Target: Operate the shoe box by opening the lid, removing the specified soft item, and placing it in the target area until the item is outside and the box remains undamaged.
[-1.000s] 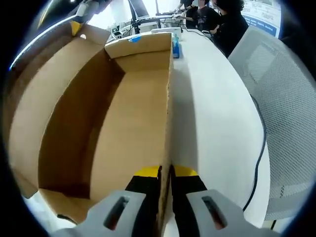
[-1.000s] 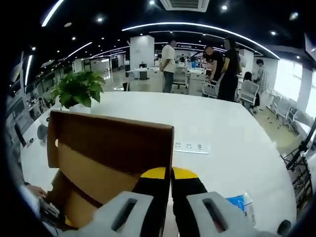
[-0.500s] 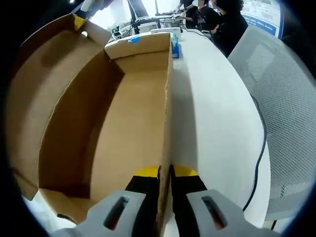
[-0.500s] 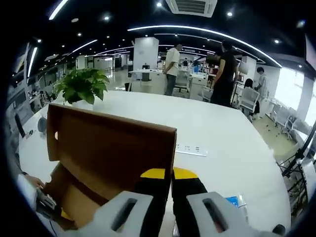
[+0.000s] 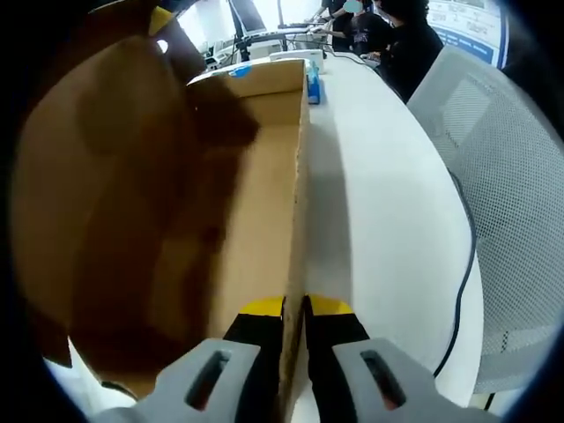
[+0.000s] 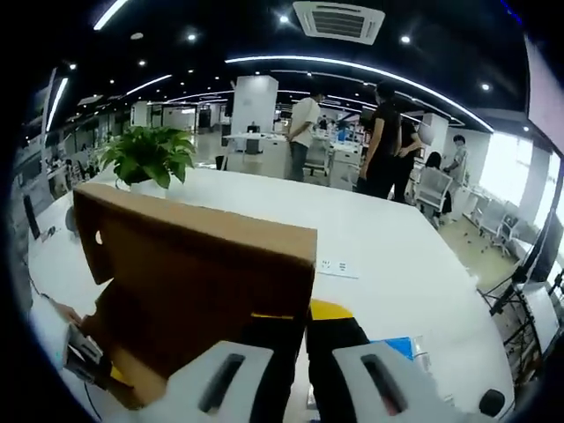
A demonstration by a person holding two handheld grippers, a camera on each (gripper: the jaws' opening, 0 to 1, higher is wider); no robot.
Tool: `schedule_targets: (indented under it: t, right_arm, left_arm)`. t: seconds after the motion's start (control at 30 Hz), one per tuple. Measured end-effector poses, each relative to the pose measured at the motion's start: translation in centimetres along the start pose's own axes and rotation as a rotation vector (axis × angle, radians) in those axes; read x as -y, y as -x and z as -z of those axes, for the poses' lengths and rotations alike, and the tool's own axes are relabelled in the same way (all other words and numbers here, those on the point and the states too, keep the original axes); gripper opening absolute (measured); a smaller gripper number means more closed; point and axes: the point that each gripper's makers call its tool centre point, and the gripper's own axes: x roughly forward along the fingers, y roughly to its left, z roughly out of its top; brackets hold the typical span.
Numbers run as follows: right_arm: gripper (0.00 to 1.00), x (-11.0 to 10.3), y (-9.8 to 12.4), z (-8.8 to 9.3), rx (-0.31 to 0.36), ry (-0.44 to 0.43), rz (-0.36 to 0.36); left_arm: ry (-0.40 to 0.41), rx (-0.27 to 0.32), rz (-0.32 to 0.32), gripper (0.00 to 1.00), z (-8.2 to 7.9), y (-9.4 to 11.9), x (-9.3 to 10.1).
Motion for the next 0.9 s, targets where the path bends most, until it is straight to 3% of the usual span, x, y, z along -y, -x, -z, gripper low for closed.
schedule_targets:
  t: [0.37,0.73,0.9]
  right_arm:
    - [0.0,0.4,0.2,0.5,-0.01,-0.058,-0.014]
    - [0.0,0.1,2.2,2.8,0.001,-0.082,-0.002]
    - [0.0,-0.3,2.8,3.2,0.021,-0.009,0.01]
  left_arm:
    - [0.009,-0.003,-0.001,0.06,0.1,-0.1,0.2]
    - [0.01,-0.004,-0.02,0.06,0.1,-0.1,0.3]
    - [0.012,-0.005,-0.02,0.06,0.0,-0.1,0.1]
